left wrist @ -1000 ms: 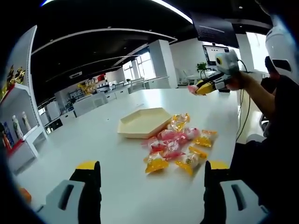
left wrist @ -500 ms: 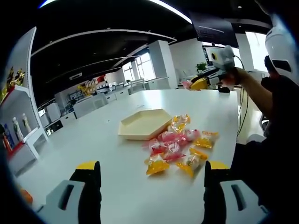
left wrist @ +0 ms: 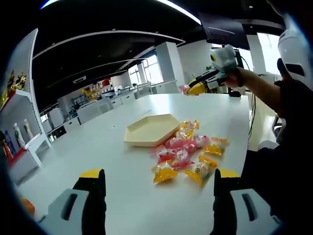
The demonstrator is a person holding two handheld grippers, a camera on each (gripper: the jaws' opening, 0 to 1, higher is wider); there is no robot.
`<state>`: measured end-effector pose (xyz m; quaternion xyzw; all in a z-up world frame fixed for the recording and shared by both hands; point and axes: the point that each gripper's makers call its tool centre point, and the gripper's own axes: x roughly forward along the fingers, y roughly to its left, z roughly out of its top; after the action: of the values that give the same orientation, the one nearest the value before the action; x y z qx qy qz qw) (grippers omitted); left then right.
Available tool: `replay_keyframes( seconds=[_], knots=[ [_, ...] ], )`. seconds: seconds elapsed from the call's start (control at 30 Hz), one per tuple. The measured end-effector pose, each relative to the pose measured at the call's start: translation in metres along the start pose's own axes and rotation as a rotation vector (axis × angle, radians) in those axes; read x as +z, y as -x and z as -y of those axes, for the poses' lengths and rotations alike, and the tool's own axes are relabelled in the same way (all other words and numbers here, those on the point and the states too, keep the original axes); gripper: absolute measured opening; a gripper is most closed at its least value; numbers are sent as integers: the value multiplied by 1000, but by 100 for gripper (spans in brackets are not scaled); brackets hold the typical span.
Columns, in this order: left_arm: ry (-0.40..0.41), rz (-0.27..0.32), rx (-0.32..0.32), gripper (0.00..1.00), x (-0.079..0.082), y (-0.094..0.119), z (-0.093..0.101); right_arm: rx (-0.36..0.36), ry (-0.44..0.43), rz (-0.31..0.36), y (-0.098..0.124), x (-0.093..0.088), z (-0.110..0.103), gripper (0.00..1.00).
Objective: Pick up the marshmallows scattered on the table and place them into the bowl on the table
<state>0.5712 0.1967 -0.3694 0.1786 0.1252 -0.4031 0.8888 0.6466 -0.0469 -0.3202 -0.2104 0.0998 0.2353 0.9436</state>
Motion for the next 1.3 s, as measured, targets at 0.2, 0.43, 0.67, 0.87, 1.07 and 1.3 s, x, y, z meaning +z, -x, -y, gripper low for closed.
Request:
replay_keyframes(
  seconds=[0.2,0.43,0.67,0.87,1.07,1.3],
  knots=[
    [2,4,3,91,0,1,0,0,-20,-14,-11,-1,6,15],
    [-1,3,-1,91,1,1,0,-3,-1,-35,-24,-4,7,15],
    [0,4,4,91,1,2,-2,27,-5,-50,-38,-4,3,15],
    [2,2,-1,91,0,-1,-1,54,-12,-50,-48,-6,-7,15],
    [1,-3,-6,91,0,-4,0,51,-23,-31,-56,0,-7,15],
    [-2,7,-17,91,3,-5,4,40,-36,-18,-64,0,-5,15]
  ],
)
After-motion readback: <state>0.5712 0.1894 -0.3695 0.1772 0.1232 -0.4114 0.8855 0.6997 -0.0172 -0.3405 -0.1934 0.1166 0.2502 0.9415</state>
